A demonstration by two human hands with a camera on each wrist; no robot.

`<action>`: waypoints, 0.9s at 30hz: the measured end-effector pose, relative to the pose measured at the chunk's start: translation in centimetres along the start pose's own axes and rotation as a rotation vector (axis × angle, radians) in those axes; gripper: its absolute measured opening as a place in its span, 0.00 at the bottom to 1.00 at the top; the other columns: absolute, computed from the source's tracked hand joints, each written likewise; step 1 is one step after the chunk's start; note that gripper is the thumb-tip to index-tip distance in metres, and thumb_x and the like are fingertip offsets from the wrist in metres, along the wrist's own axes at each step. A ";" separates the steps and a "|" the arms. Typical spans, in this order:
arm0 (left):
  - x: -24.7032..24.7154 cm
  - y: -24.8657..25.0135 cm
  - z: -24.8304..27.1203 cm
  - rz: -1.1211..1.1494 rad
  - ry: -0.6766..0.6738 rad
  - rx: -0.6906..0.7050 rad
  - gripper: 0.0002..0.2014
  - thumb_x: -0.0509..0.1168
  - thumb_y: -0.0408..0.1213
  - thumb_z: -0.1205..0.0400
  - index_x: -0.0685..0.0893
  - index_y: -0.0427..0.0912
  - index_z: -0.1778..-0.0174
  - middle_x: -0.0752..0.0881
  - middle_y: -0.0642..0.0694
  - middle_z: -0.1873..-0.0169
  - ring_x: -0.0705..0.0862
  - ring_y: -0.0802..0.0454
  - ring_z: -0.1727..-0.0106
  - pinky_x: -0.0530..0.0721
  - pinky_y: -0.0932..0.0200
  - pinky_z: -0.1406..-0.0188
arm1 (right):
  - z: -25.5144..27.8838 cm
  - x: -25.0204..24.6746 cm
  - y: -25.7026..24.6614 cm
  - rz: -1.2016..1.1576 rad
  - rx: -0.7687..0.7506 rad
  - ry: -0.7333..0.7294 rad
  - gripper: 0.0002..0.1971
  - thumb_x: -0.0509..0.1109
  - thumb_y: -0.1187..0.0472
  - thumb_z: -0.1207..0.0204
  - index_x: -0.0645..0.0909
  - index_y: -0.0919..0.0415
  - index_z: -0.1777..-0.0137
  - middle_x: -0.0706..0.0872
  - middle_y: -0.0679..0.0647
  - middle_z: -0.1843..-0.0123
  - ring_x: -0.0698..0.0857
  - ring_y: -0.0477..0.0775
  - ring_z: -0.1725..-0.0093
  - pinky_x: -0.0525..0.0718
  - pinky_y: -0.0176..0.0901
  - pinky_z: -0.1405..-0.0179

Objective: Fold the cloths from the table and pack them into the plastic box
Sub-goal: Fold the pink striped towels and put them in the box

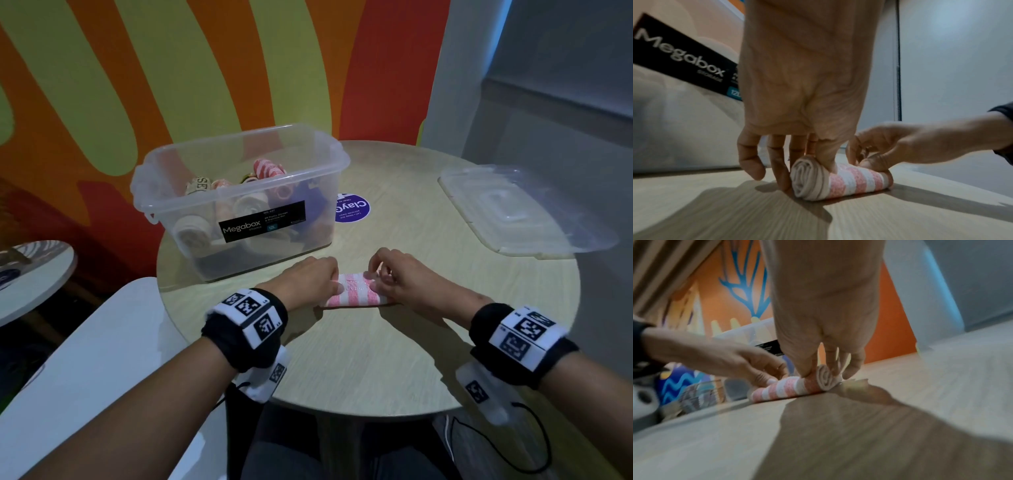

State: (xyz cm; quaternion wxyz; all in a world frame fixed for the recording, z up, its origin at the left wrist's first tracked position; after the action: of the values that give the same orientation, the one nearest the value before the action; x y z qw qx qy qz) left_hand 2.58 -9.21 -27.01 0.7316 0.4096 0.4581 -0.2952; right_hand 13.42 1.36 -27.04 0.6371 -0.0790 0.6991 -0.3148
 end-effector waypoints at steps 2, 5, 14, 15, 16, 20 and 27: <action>-0.2 0.6 0.2 -0.052 0.025 -0.006 0.09 0.67 0.46 0.13 0.76 0.47 0.45 0.84 0.43 0.47 0.81 0.42 0.47 0.75 0.49 0.55 | 0.3 -0.1 -1.2 0.166 -0.095 0.036 0.05 0.70 0.56 0.16 0.80 0.51 0.43 0.76 0.46 0.50 0.73 0.52 0.47 0.74 0.46 0.52; -1.2 2.5 0.7 -0.201 0.123 0.079 0.08 0.68 0.40 0.14 0.80 0.44 0.42 0.82 0.41 0.43 0.79 0.40 0.39 0.72 0.48 0.53 | 0.8 0.1 -2.8 0.268 -0.181 -0.011 0.07 0.68 0.56 0.15 0.84 0.59 0.45 0.79 0.51 0.52 0.75 0.54 0.50 0.78 0.53 0.51; 0.0 4.0 1.6 -0.298 0.133 0.240 0.08 0.69 0.42 0.14 0.87 0.43 0.45 0.81 0.45 0.48 0.76 0.48 0.50 0.74 0.53 0.54 | 1.5 0.6 -4.2 0.347 -0.103 -0.239 0.23 0.61 0.41 0.18 0.82 0.62 0.54 0.81 0.57 0.54 0.81 0.59 0.56 0.80 0.55 0.57; 0.2 3.7 1.8 -0.273 0.089 0.265 0.12 0.67 0.48 0.13 0.88 0.44 0.43 0.80 0.45 0.46 0.76 0.48 0.47 0.76 0.52 0.51 | 1.1 0.3 -3.7 0.284 -0.079 -0.250 0.22 0.62 0.43 0.17 0.82 0.64 0.55 0.81 0.60 0.54 0.81 0.60 0.56 0.80 0.57 0.55; 0.3 3.5 1.9 -0.275 0.060 0.284 0.15 0.67 0.52 0.14 0.88 0.45 0.40 0.79 0.45 0.45 0.75 0.48 0.45 0.76 0.51 0.49 | 0.8 0.1 -3.1 0.240 -0.050 -0.270 0.18 0.64 0.48 0.16 0.82 0.64 0.55 0.82 0.63 0.53 0.81 0.59 0.56 0.79 0.58 0.54; 0.3 2.3 0.9 -0.232 0.029 0.305 0.11 0.65 0.47 0.12 0.87 0.46 0.47 0.82 0.45 0.48 0.73 0.49 0.49 0.78 0.45 0.48 | -0.1 0.4 0.4 -0.008 0.127 -0.363 0.12 0.67 0.54 0.15 0.85 0.56 0.60 0.88 0.58 0.58 0.81 0.49 0.63 0.78 0.46 0.60; -0.7 0.7 -1.7 0.036 0.126 0.151 0.08 0.63 0.45 0.11 0.78 0.48 0.53 0.84 0.45 0.56 0.83 0.44 0.52 0.76 0.50 0.59 | -2.1 -0.4 1.1 0.026 0.182 -0.275 0.12 0.67 0.53 0.13 0.81 0.60 0.37 0.85 0.53 0.48 0.82 0.51 0.53 0.78 0.43 0.56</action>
State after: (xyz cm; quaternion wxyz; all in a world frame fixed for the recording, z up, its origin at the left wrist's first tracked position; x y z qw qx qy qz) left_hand 2.15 -7.29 -26.56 0.6734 0.4897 0.4722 -0.2893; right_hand 11.80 3.17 -27.33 0.7352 -0.0542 0.5749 -0.3550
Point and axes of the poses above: each hand's wrist, its own z-axis away from the middle knuckle, its own x-axis out of the palm, y = z × x, the point moved 10 cm from there along -z, towards the middle knuckle
